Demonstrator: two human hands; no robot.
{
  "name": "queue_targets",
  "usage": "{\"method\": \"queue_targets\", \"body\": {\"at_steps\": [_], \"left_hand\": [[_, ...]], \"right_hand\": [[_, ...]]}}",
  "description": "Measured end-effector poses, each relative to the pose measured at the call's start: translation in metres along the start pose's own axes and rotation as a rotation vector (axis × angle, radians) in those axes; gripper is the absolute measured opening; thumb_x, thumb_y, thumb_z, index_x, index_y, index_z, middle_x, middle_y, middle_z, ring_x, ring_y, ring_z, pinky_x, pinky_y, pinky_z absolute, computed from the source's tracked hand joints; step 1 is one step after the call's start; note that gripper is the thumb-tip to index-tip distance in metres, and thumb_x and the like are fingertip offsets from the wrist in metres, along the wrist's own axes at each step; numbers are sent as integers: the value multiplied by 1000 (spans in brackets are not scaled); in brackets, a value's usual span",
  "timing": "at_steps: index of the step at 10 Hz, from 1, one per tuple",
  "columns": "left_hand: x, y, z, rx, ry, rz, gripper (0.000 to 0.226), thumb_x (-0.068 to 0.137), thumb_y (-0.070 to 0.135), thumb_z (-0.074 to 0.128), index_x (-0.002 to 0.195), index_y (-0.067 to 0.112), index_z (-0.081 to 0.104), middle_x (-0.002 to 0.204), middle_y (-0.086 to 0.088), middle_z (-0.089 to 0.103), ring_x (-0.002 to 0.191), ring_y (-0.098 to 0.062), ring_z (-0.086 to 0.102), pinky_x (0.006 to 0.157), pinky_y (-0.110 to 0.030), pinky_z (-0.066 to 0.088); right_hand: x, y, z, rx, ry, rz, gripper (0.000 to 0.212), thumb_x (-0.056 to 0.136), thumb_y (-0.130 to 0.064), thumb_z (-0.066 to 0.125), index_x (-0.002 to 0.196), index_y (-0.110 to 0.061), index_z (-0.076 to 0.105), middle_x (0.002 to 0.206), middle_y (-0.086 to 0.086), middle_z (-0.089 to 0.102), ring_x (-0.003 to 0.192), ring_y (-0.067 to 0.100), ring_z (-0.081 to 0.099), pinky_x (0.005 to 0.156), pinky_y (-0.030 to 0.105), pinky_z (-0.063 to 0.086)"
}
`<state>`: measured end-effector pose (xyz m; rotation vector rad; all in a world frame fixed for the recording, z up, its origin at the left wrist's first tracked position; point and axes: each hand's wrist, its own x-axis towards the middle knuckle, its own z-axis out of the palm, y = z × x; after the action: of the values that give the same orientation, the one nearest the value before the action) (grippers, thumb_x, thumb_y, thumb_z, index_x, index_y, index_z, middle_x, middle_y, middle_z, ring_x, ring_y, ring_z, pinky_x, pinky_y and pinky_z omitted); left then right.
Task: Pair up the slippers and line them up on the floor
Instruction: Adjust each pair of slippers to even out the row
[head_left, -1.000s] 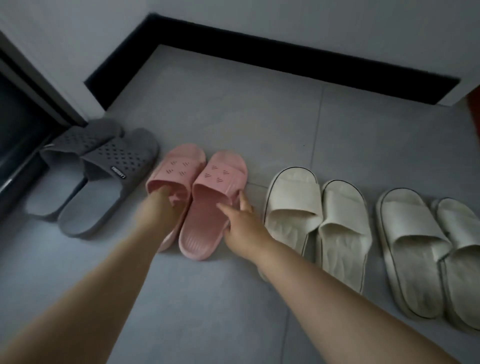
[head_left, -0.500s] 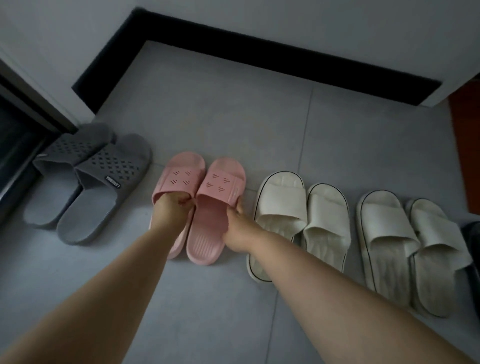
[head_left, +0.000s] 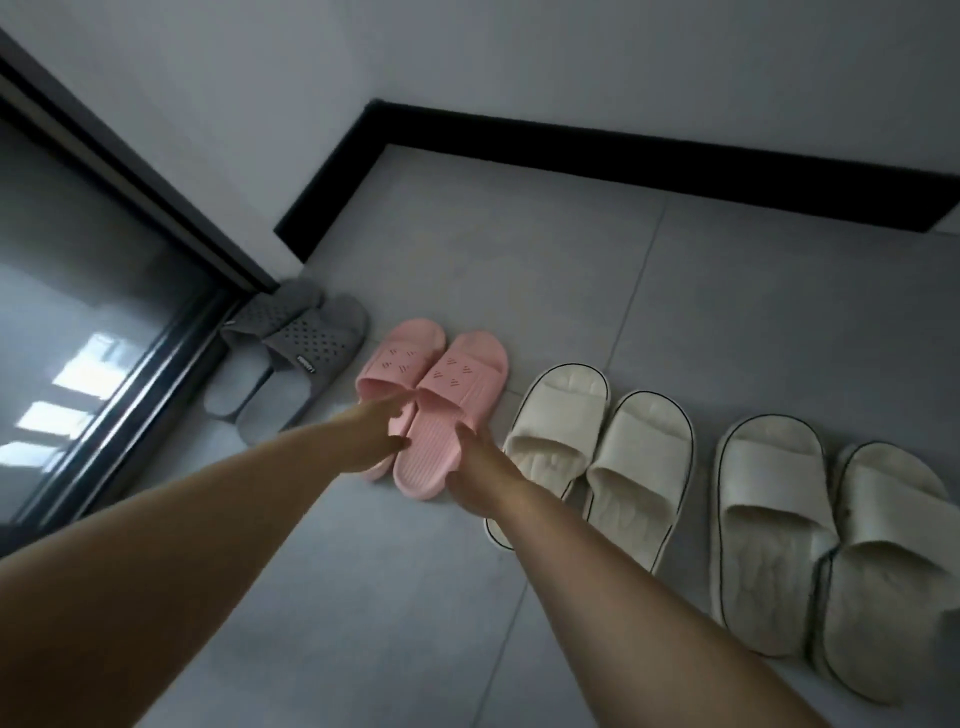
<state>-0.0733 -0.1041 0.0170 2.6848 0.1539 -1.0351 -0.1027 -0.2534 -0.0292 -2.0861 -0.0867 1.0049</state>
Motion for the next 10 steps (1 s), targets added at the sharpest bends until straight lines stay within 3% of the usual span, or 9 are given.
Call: {"method": "queue_targets", "body": {"at_steps": [2, 3, 4, 5, 6, 7, 8, 9, 10], "left_hand": [[-22, -1, -41, 42, -11, 118, 40, 93, 17, 52, 132, 16, 52, 134, -4, 55, 123, -21, 52, 104, -29, 39], [17, -55, -48, 178, 147, 126, 38, 93, 21, 52, 131, 19, 52, 131, -1, 57, 119, -21, 54, 99, -30, 43], [57, -133, -58, 218, 296, 65, 43, 88, 20, 56, 130, 12, 48, 133, -12, 52, 122, -31, 49, 99, -36, 42], [82, -204, -81, 247, 439, -3, 64, 84, 22, 64, 138, 10, 33, 141, -17, 34, 131, -37, 32, 105, -44, 36], [106, -257, -115, 251, 375, -33, 81, 83, 26, 66, 147, 13, 19, 150, -16, 18, 137, -38, 23, 110, -46, 33], [143, -283, -141, 268, 279, 67, 91, 84, 29, 65, 151, 19, 3, 158, -10, 3, 144, -34, 14, 116, -43, 26], [172, -289, -140, 193, 208, 152, 83, 89, 29, 59, 151, 21, 5, 159, -7, 8, 144, -34, 19, 117, -38, 25], [184, -293, -127, 50, 320, 145, 57, 95, 11, 39, 147, 27, 23, 156, -3, 19, 139, -35, 20, 114, -39, 28], [191, -298, -122, -13, 416, 177, 54, 95, 6, 33, 144, 29, 33, 153, -2, 26, 134, -34, 25, 111, -40, 31]], "right_hand": [[1, -36, 29, 218, 281, -48, 55, 89, -7, 48, 141, -12, 32, 142, 9, 40, 129, 24, 42, 108, 30, 34], [34, -49, 53, 270, 473, -54, 20, 87, -5, 48, 97, -22, 53, 90, -3, 55, 83, 17, 54, 71, 25, 39], [69, -65, 83, 200, 540, -69, 37, 79, 0, 49, 59, -24, 30, 59, -7, 38, 63, 18, 40, 57, 30, 24], [89, -96, 112, 164, 468, -77, 26, 80, -3, 48, 69, -26, 44, 70, -7, 47, 70, 15, 46, 59, 24, 33], [119, -132, 129, 71, 306, -65, 36, 89, -12, 50, 123, -23, 52, 123, 5, 48, 110, 20, 51, 90, 25, 40], [156, -166, 138, 29, 230, 19, 46, 92, -15, 49, 138, -24, 43, 145, 11, 29, 136, 26, 35, 108, 23, 28], [196, -175, 145, 20, 263, 126, 42, 83, -23, 53, 124, -14, 55, 140, 13, 40, 127, 32, 45, 106, 37, 39], [211, -173, 139, 4, 317, 169, 47, 79, -25, 55, 123, -9, 56, 143, 11, 38, 125, 31, 48, 105, 37, 41], [212, -176, 129, -76, 334, 209, 48, 90, -23, 51, 135, -10, 46, 148, 8, 35, 129, 28, 45, 107, 31, 36]]}}
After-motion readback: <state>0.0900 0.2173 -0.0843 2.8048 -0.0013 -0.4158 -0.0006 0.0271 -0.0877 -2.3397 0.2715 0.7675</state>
